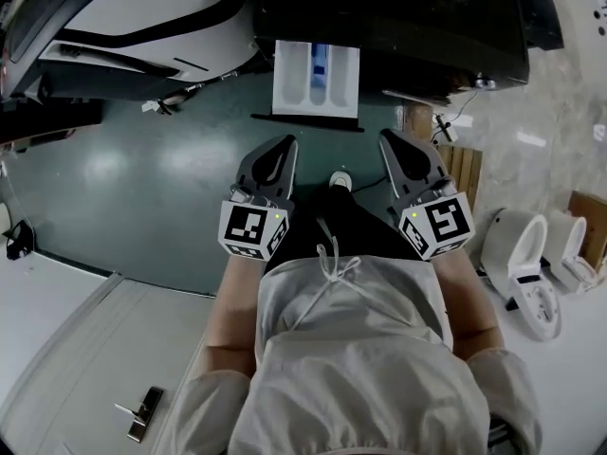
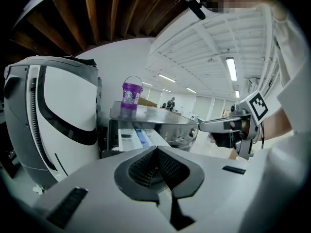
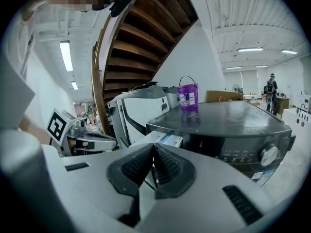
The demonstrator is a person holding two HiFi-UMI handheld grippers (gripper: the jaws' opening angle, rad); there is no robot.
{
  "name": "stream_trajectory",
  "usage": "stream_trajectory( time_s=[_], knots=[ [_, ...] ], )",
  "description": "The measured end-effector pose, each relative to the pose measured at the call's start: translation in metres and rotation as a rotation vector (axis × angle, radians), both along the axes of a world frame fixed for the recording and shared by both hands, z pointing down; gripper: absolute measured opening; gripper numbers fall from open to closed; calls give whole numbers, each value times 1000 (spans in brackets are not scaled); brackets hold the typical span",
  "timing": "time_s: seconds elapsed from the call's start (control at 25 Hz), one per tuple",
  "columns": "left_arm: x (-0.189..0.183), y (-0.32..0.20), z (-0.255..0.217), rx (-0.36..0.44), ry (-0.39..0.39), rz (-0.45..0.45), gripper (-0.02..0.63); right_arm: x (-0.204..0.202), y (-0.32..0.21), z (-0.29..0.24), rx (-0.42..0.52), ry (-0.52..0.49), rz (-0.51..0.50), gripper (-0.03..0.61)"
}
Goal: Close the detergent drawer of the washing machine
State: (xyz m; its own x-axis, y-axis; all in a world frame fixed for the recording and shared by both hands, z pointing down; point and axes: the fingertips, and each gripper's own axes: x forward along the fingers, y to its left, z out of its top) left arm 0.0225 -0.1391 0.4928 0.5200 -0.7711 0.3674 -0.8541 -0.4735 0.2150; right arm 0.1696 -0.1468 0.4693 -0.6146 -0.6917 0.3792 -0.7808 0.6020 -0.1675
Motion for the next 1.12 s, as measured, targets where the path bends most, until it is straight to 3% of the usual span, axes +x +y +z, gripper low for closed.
stream_trajectory(
  time_s=[0.44, 0.76, 0.96, 1.12],
  knots=[
    [9, -13, 50, -27, 2, -23, 20, -3, -9, 33, 10, 9, -2, 8],
    [8, -16, 53, -18, 25, -18, 18, -3, -6, 35, 48, 43, -20, 8],
    [14, -32, 53, -14, -13, -9, 18, -2, -11, 30, 71, 24, -5, 8],
    [13, -48, 53, -14, 14, -30, 18, -3, -14, 27, 89, 27, -7, 8]
  ],
)
